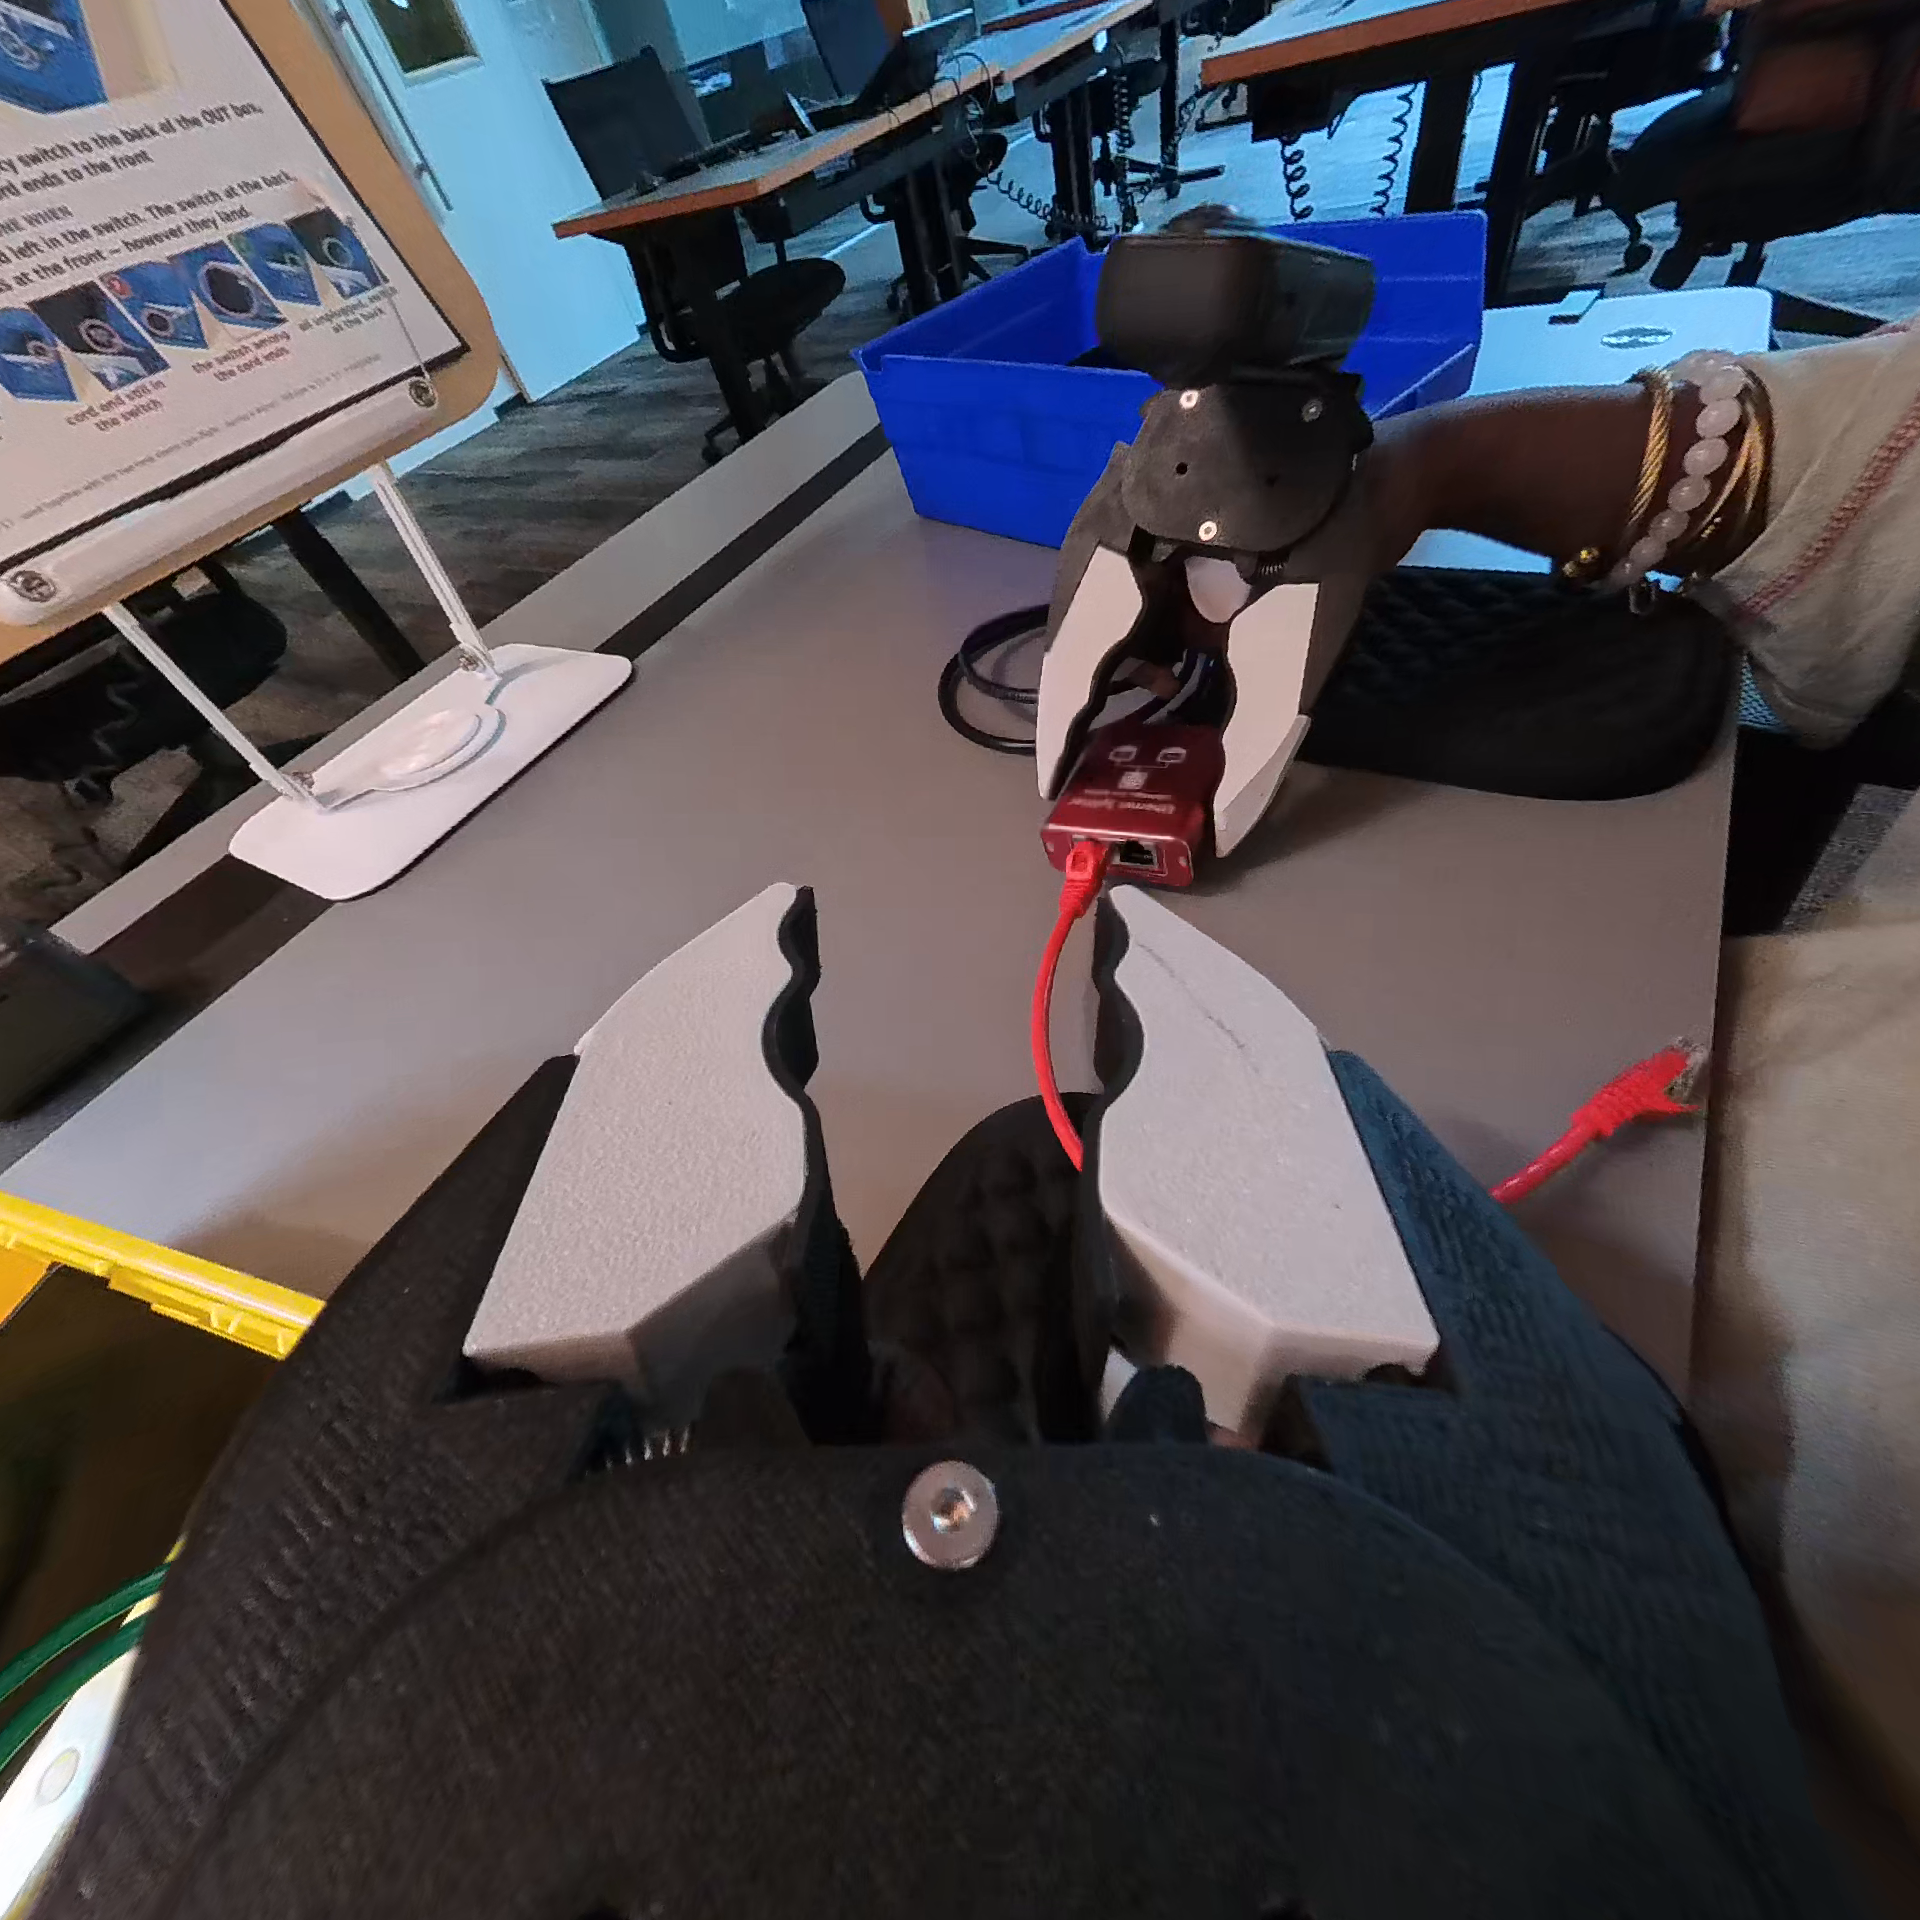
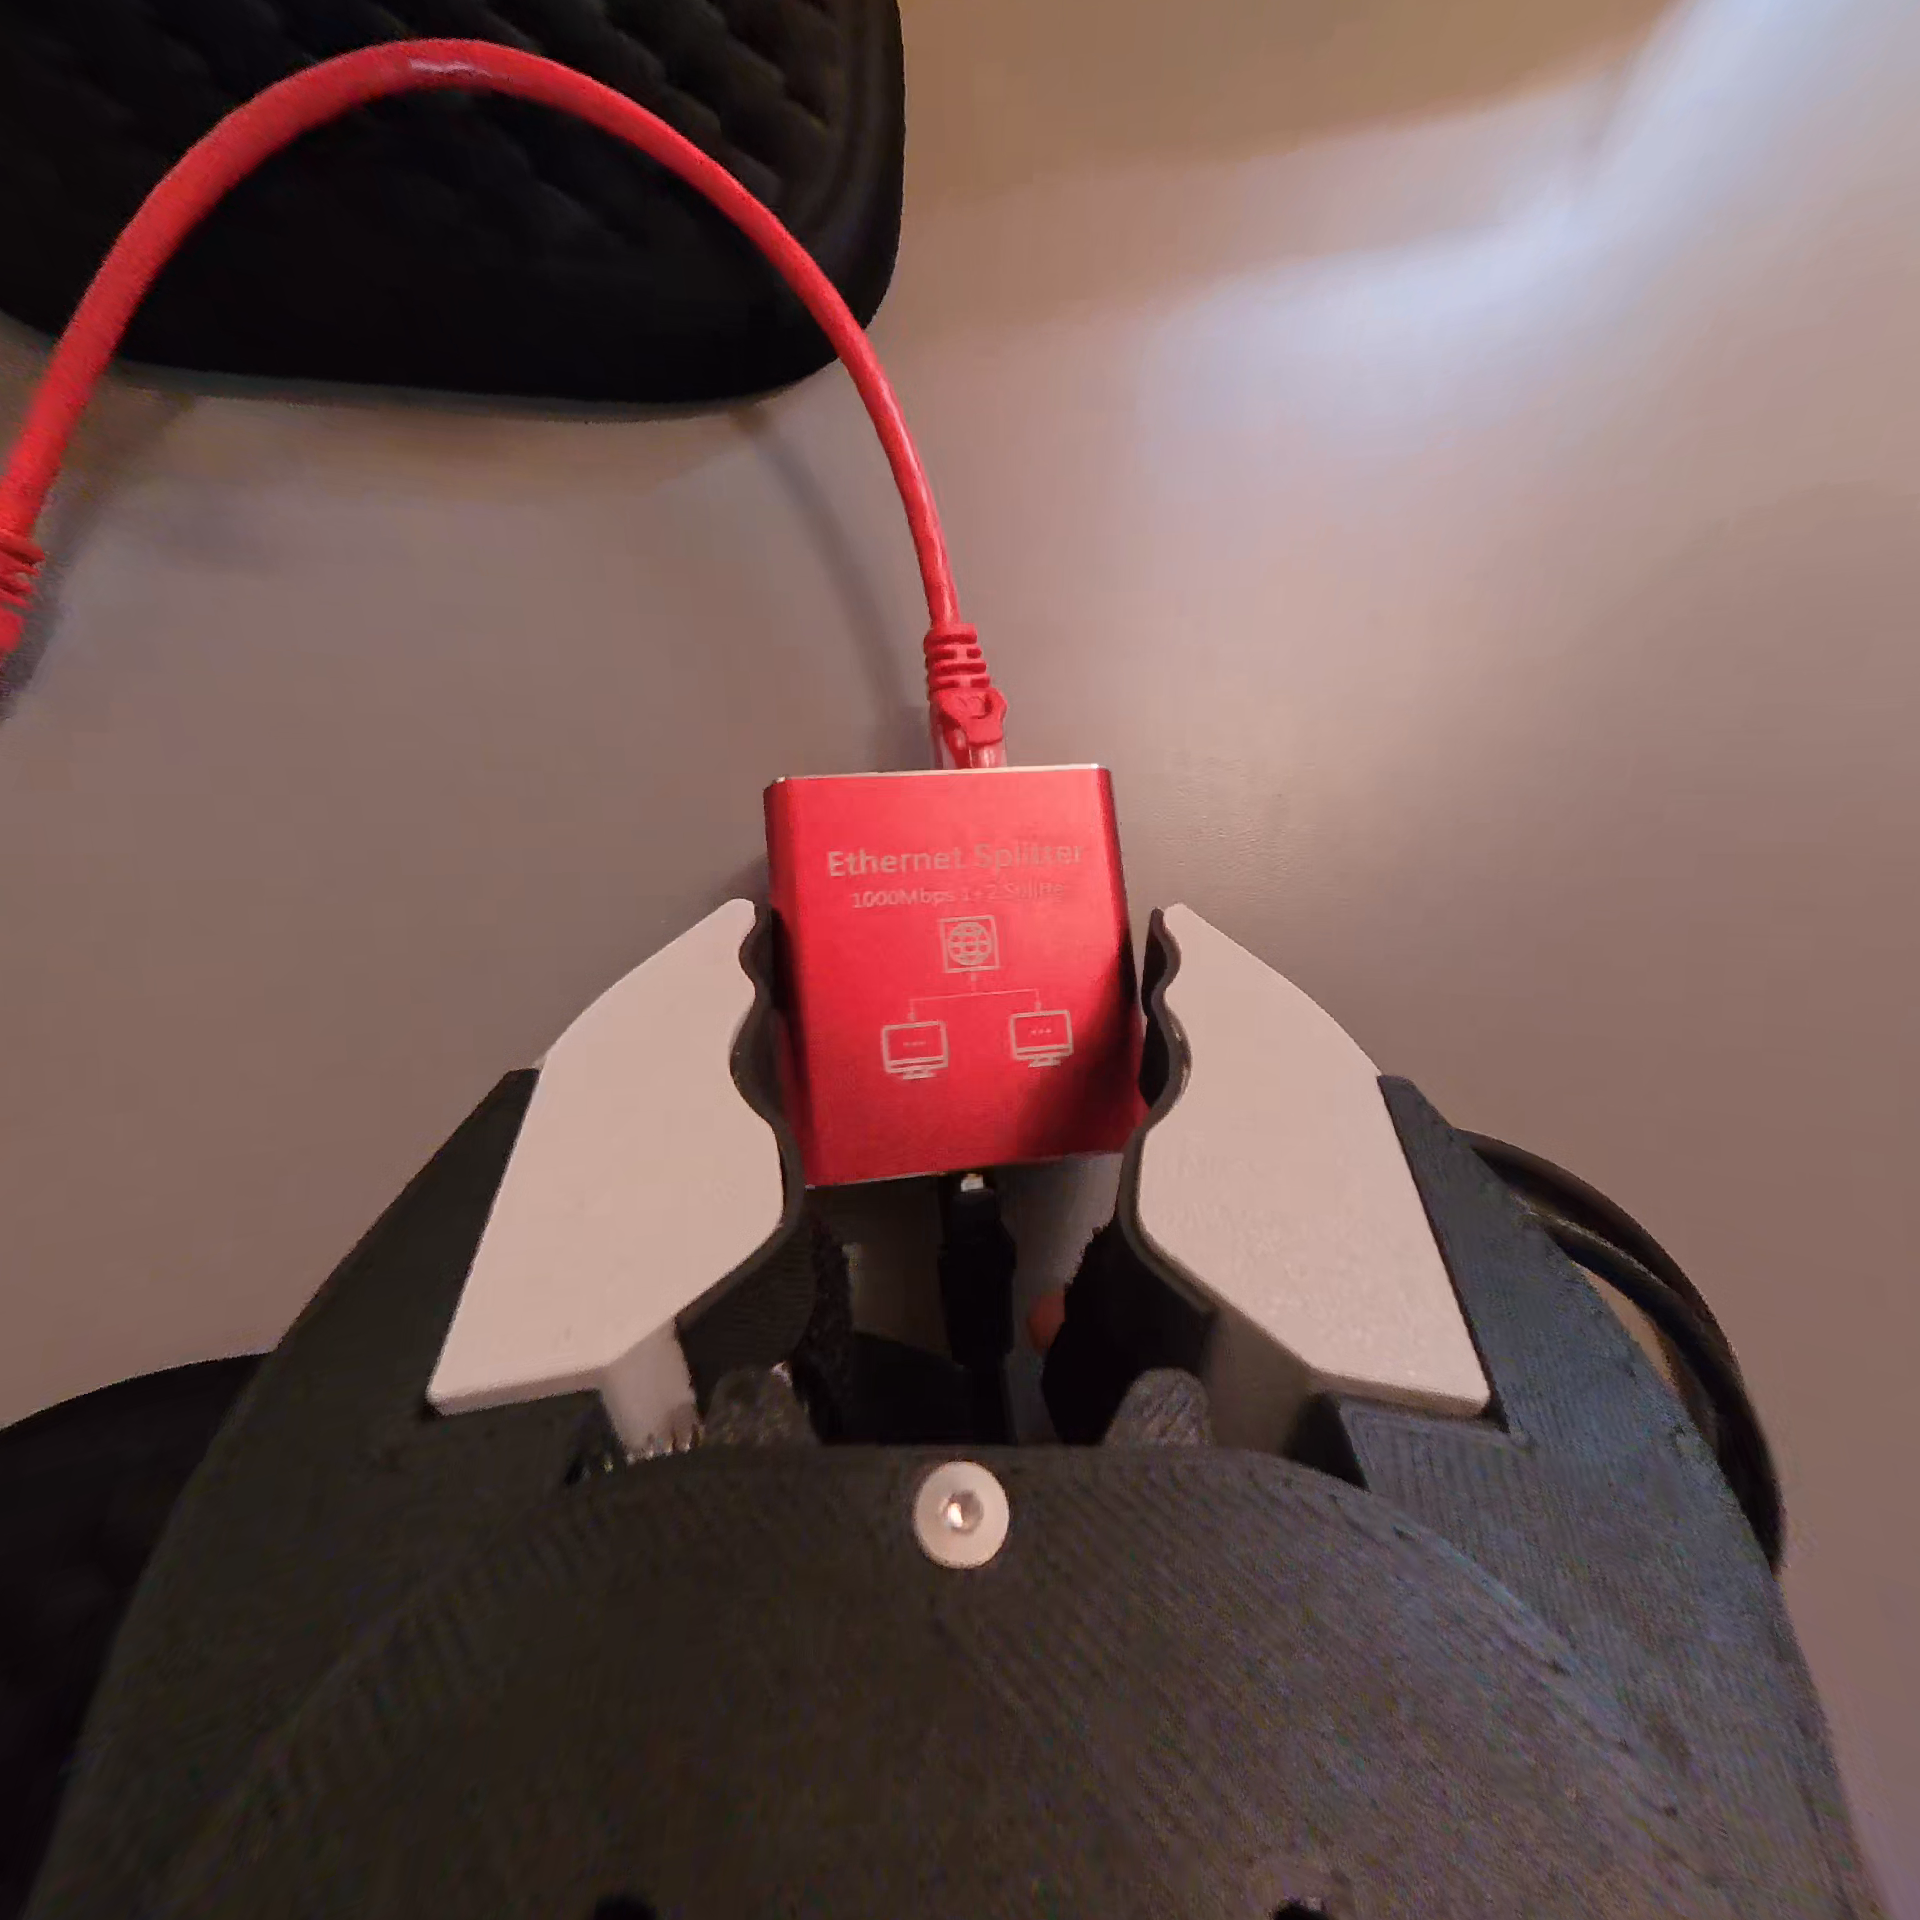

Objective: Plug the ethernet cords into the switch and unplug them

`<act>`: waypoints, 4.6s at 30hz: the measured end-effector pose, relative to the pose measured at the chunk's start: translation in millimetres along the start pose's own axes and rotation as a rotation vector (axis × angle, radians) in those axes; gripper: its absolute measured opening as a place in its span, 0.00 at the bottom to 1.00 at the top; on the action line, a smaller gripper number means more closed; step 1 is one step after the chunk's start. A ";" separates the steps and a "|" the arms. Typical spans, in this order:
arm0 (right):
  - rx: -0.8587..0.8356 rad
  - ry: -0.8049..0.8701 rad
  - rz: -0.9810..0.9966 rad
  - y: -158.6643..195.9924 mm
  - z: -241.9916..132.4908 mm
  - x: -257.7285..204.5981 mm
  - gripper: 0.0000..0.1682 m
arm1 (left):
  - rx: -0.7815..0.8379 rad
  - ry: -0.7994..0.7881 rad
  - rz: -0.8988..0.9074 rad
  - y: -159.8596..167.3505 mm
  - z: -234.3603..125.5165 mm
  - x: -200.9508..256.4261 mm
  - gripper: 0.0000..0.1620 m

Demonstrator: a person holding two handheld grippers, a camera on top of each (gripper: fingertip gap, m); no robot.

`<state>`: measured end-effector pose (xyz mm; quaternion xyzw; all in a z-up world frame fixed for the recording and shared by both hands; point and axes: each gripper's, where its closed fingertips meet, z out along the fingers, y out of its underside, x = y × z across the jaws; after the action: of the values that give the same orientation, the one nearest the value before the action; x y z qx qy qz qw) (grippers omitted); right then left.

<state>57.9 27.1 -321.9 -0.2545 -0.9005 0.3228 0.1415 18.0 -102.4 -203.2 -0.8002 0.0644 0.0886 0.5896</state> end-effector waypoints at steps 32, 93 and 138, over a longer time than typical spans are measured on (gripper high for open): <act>0.764 0.242 0.013 -63.8 -75.4 -4.9 0.60 | -0.619 -0.183 -0.341 118.7 -82.0 -125.6 0.26; 0.524 0.149 -0.535 -152.6 -66.4 -64.5 0.12 | -0.050 0.442 -0.136 -43.8 -0.6 55.6 0.16; 1.021 -0.418 0.618 -121.2 -119.3 -17.1 0.08 | 0.172 -0.004 0.313 -60.4 10.9 25.0 0.11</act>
<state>77.7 -1.7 -154.6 -0.3348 -0.5267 0.7806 -0.0336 54.3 -74.0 -155.5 -0.7268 0.1944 0.1749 0.6352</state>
